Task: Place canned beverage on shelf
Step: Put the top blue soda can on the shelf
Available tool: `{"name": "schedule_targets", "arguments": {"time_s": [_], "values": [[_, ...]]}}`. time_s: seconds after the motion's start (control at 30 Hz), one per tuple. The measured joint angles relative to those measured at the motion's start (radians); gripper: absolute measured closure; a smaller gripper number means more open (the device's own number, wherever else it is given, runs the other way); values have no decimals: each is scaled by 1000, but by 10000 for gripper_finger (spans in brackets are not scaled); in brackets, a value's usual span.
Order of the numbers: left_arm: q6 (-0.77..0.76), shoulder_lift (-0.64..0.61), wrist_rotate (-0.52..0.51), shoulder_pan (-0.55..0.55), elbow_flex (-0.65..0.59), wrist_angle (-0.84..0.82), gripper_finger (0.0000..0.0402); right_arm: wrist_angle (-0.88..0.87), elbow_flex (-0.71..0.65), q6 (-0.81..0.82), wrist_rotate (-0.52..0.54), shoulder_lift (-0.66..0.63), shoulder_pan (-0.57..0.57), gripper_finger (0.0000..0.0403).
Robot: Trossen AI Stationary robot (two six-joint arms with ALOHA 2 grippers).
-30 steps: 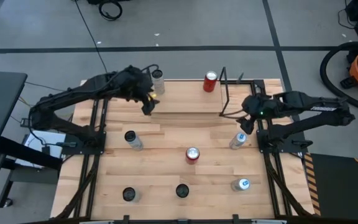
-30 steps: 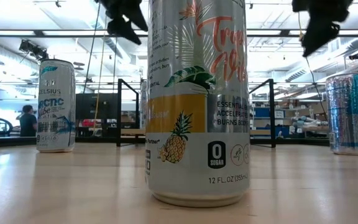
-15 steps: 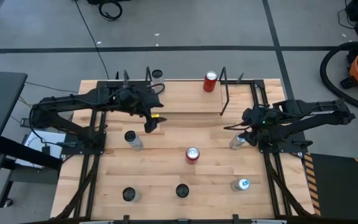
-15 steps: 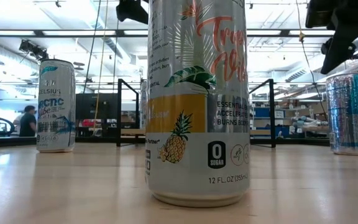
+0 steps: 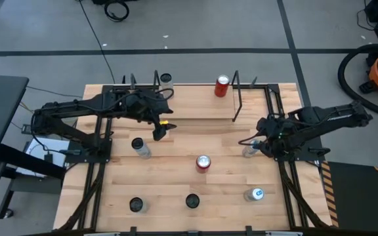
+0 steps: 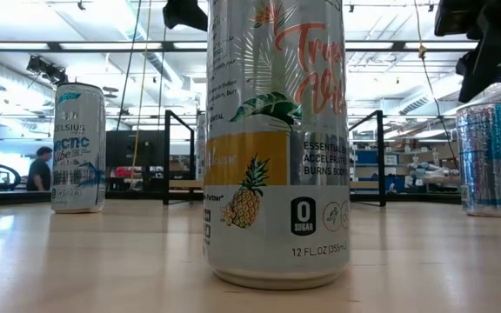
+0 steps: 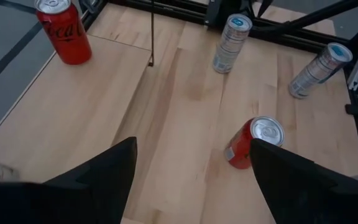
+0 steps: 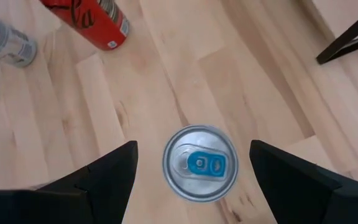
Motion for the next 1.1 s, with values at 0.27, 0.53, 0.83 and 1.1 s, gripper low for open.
{"name": "schedule_targets", "arguments": {"time_s": [0.27,0.53,0.83,1.1], "values": [[1,0,0,0,0,0,90,-6,0,74,46,37,53,84],[23,0,0,0,0,0,90,-60,0,94,82,122,78,84],[23,0,0,0,0,-1,90,-65,0,95,83,170,78,84],[26,0,0,0,0,-1,90,-60,0,103,84,234,78,84]]}}
